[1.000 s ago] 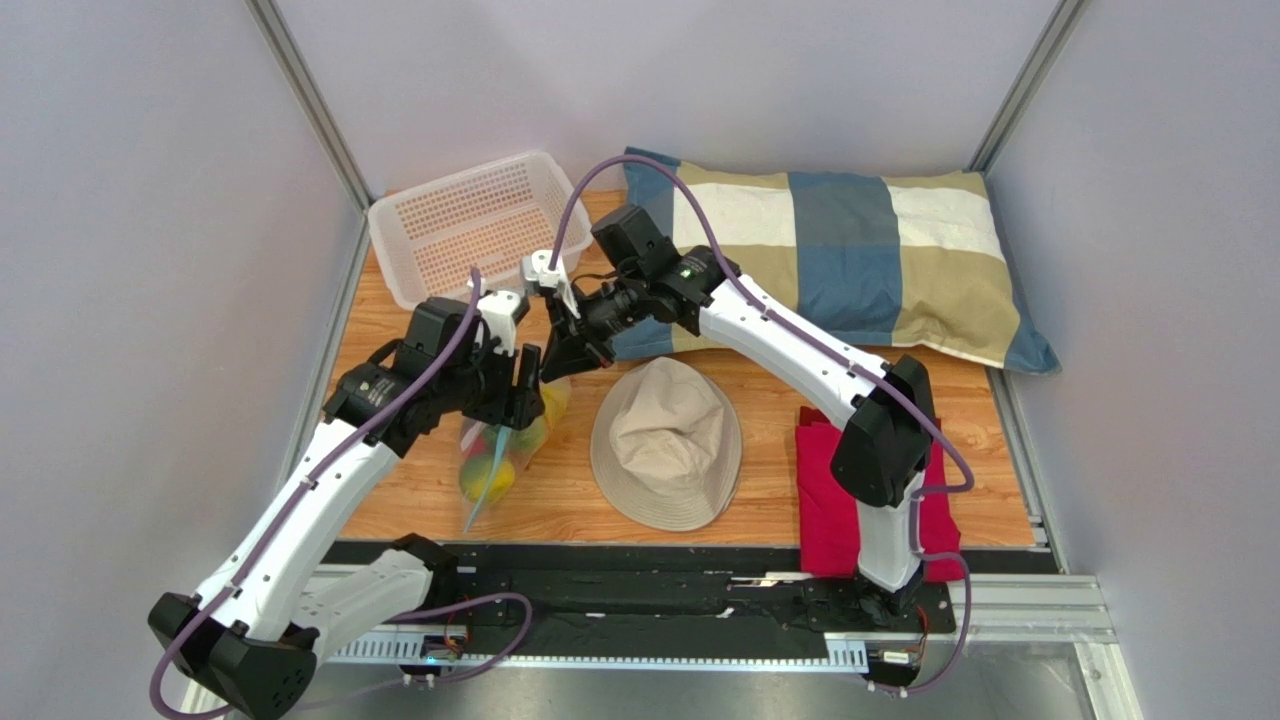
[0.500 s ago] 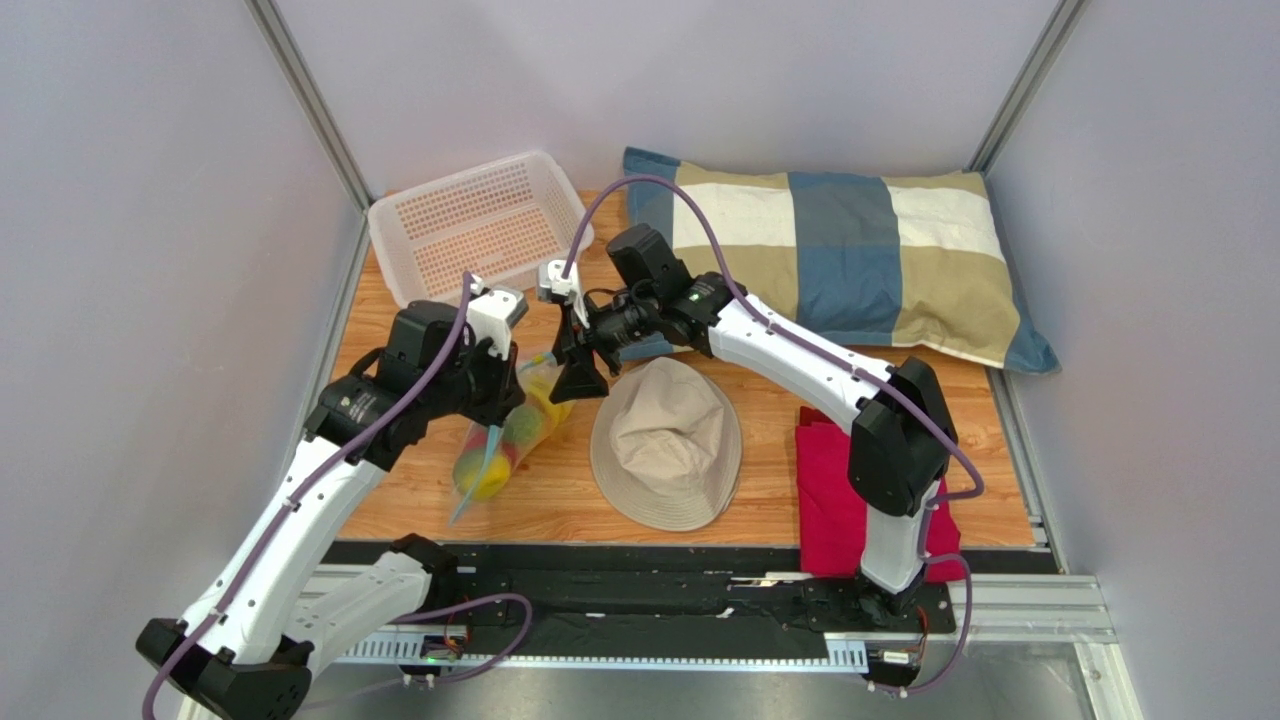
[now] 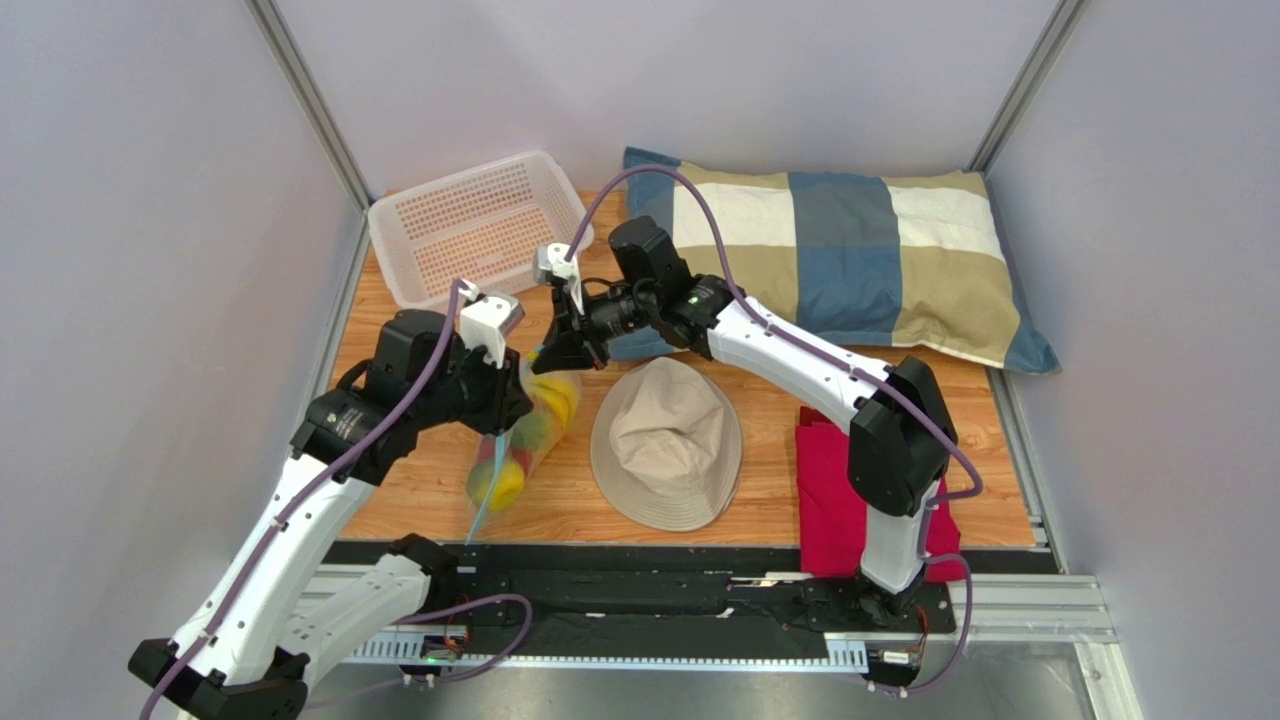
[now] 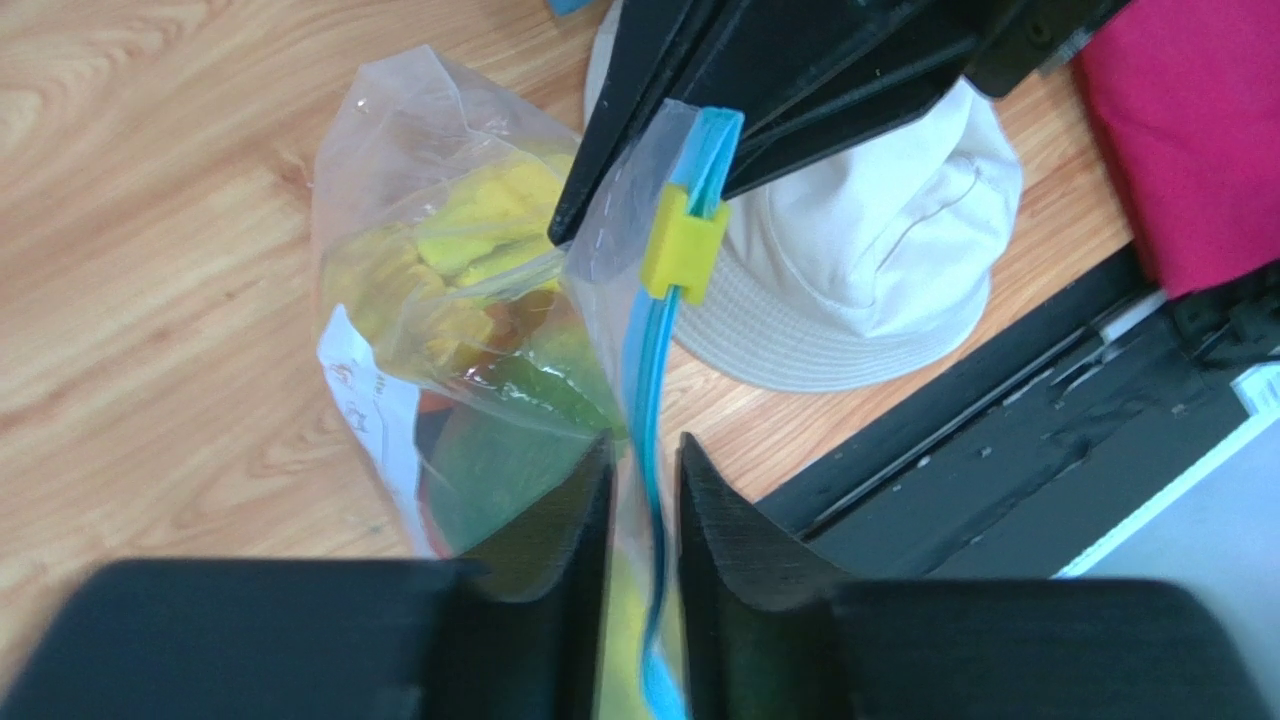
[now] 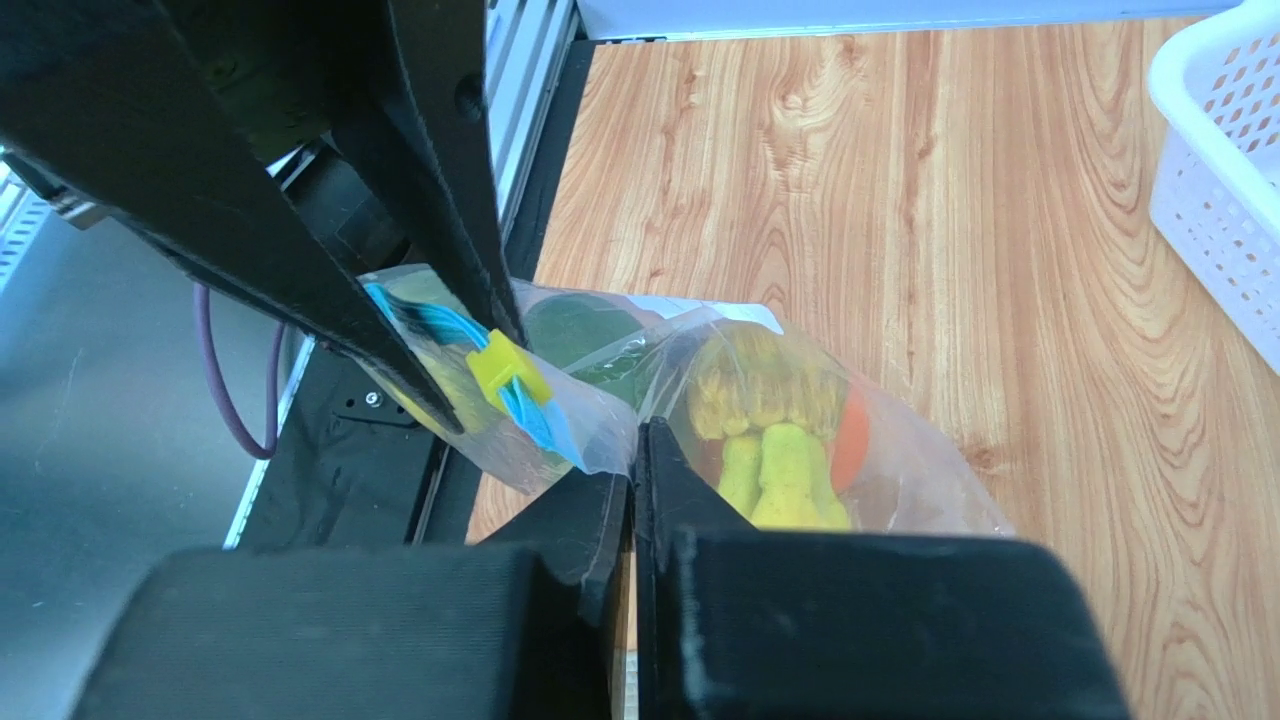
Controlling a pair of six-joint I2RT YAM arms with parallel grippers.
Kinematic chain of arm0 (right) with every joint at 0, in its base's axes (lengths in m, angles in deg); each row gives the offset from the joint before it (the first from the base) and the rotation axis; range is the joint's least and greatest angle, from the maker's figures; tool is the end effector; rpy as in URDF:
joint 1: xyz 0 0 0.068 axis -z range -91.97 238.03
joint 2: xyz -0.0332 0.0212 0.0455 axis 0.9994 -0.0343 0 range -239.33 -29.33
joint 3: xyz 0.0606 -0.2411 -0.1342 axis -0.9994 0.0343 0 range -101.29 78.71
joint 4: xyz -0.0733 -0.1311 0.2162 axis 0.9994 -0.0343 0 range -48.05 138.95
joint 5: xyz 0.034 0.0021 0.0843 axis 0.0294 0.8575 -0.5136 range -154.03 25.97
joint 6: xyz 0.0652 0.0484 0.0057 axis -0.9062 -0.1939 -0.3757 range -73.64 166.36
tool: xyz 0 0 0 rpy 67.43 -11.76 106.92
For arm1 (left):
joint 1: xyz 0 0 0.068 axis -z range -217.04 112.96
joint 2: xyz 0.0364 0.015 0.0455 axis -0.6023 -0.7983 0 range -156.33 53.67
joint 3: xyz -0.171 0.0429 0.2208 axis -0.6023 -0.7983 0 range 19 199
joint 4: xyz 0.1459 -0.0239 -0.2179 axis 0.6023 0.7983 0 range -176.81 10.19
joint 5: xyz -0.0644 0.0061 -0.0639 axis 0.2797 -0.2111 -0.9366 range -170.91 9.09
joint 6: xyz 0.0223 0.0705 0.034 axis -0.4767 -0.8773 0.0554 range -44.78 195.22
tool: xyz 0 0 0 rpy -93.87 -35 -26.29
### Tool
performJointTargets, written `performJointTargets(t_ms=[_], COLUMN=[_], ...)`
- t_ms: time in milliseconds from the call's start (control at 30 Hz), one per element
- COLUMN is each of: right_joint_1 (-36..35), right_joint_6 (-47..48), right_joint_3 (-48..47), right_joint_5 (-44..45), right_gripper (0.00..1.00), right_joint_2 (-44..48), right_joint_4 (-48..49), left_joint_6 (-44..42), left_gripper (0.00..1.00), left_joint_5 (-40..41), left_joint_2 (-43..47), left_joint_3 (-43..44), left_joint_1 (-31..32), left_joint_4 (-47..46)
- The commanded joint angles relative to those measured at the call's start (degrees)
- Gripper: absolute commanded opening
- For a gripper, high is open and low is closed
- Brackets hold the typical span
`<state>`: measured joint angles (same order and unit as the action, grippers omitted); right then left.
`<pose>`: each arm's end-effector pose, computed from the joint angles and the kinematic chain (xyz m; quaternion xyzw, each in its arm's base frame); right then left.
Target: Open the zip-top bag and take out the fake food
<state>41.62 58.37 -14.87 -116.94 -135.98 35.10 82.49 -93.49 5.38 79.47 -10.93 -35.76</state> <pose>0.2741 0.3696 0.3258 -0.5758 0.5522 0.5012 0.3351 0.1528 -0.0920 0.3392 0.1933 0.8769 -0.2179 0.3825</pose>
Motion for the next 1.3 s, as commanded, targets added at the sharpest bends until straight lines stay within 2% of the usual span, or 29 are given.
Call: performJointTargets(t_ms=[0,133,200,433,633,733,867,1000,1033,1133,1200,1267], right_joint_1=[0.4,0.4,0.4,0.4,0.4,0.4,0.4,0.4,0.4,0.4,0.4,0.4], right_joint_6=[-0.2,0.6,0.6,0.5,0.4,-0.6,-0.5,-0.4,-0.4,-0.2,1.0,1.9], right_joint_3=[-1.6,-2.9,-3.8,-6.3,-6.9,-7.5,-7.6,-7.8,-7.8,-7.8,-7.4,-5.9], right_joint_5=[-4.2,-7.3,-7.4,-7.1,-7.4,-7.7,-7.7,-7.7,-7.8,-7.1,-6.4,-6.2], right_gripper=[0.0,0.0,0.0,0.0,0.0,0.0,0.0,0.0,0.0,0.0,0.1,0.28], right_joint_2=[0.9,0.5,0.0,-0.9,-0.8,-1.4,-1.3,-1.2,-1.2,-0.9,-0.2,0.7], right_joint_4=[0.8,-2.2,-4.0,-7.4,-8.5,-8.4,-8.6,-8.7,-8.8,-9.0,-9.0,-7.9], left_joint_6=[2.7,2.6,2.1,-0.5,-0.6,-0.6,-0.5,-0.7,-0.7,-1.0,-2.0,-2.9], left_gripper=[0.38,0.42,0.41,0.41,0.35,0.42,0.43,0.33,0.21,0.03,0.0,0.0], left_joint_5=[1.9,3.5,3.8,-3.9,-2.5,-4.9,-5.3,-3.3,-2.6,-2.3,-2.9,-3.4], left_joint_2=[0.7,2.8,1.5,-3.2,-2.6,-2.4,-1.7,-1.6,-1.8,-1.9,-2.1,-2.2], left_joint_3=[4.7,2.9,3.5,5.5,5.5,5.7,5.1,5.0,5.2,5.5,5.9,6.3], left_joint_1=[-0.2,-0.1,-0.2,-0.2,-0.2,-0.2,-0.2,-0.2,-0.2,-0.2,-0.2,-0.2], left_joint_4=[-0.6,-8.2,-9.1,-11.6,-13.1,-12.9,-12.3,-12.2,-12.3,-12.0,-11.6,-10.9])
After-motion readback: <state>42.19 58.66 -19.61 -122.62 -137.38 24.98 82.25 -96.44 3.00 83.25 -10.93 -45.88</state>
